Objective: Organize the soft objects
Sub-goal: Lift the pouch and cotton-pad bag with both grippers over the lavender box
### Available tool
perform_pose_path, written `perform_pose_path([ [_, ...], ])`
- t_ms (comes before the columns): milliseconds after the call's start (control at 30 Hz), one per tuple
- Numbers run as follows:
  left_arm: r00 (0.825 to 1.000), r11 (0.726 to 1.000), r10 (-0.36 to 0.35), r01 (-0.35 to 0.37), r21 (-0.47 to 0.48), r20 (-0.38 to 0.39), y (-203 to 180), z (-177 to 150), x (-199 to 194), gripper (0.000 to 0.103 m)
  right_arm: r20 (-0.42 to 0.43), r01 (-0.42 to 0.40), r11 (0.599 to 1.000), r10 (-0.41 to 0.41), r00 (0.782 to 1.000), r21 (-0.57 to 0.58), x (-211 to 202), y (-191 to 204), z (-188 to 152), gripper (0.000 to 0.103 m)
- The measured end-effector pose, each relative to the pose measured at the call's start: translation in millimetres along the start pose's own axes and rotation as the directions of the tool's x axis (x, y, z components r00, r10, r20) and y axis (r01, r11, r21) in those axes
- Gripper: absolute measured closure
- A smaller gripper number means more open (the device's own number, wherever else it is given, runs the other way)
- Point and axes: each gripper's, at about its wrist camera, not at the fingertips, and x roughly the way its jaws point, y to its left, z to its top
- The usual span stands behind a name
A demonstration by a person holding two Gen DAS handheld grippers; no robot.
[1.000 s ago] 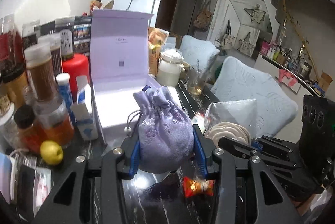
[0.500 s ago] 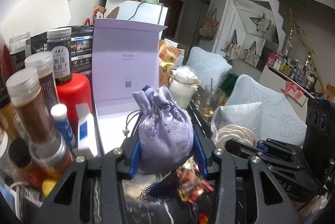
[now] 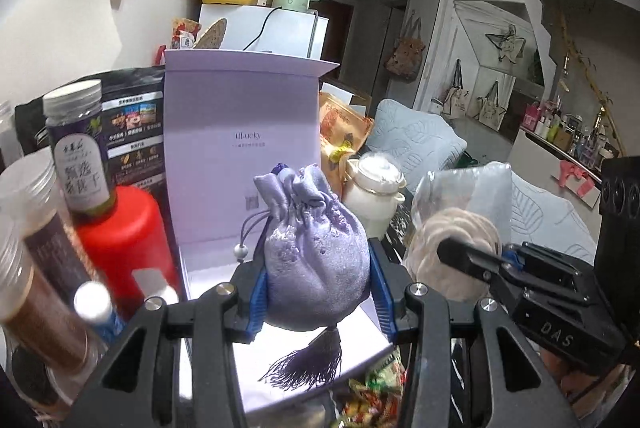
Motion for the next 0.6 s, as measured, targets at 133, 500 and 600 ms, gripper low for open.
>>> perform_pose_path([
  [133,1.0,1.0,-0.001,0.001,0.014,0.015,0,13,11,0.06,0.021,0.008,1.0,-0.007,1.0,-0.008,12,-6,15,0.089],
  [500,0.998,0.997,0.032,-0.036,0.074,0.046,7,45,50,0.06,0.04,0.009,1.0,-0.008,0.999,-0.023,49,-21,43,0.089],
  [600,0.999,0.996,0.039,-0.041,0.075,0.034,11,50,63,0.06,0.044,0.007,0.999,-0.006,0.999,-0.032,61,-24,50,0.089],
])
